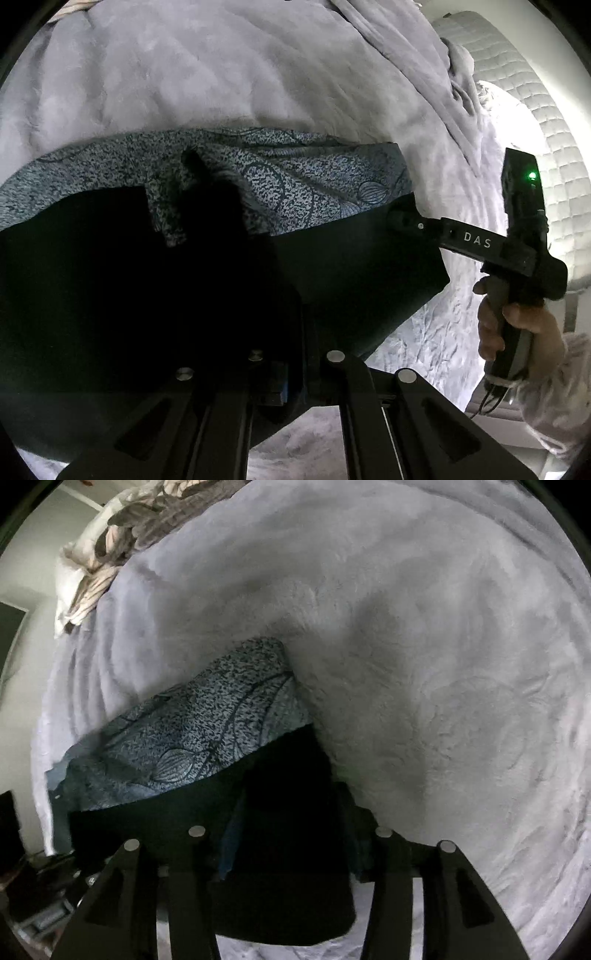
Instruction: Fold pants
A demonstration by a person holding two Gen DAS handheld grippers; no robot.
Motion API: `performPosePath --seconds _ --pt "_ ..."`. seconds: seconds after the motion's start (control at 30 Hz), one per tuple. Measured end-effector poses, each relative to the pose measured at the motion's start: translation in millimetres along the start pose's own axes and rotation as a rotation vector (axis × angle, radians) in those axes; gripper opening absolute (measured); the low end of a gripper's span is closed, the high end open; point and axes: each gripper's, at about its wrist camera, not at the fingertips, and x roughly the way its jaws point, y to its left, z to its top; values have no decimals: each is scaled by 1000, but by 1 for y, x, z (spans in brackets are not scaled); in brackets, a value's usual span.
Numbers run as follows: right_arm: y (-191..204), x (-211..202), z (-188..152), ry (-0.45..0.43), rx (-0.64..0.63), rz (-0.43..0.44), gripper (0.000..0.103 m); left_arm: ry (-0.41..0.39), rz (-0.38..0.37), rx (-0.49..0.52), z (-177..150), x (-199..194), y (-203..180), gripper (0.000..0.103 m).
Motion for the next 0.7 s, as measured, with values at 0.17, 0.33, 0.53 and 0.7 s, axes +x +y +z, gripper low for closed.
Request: performPosePath --seconds 0.17,0.33,0.53,0.7 --pt "12 -30 -7 -49 -38 -85 58 -28 -20 15 -5 -14 -3 58" --pt "49 -69 -15 -168 -136 -44 52 -68 40 37 -13 -28 -3 82" --pt "116 -34 -10 -61 -177 240 23 -92 135 -14 -24 -45 25 82" --pt "151 29 -19 91 -113 345 21 -112 211 -47 -34 -56 44 82"
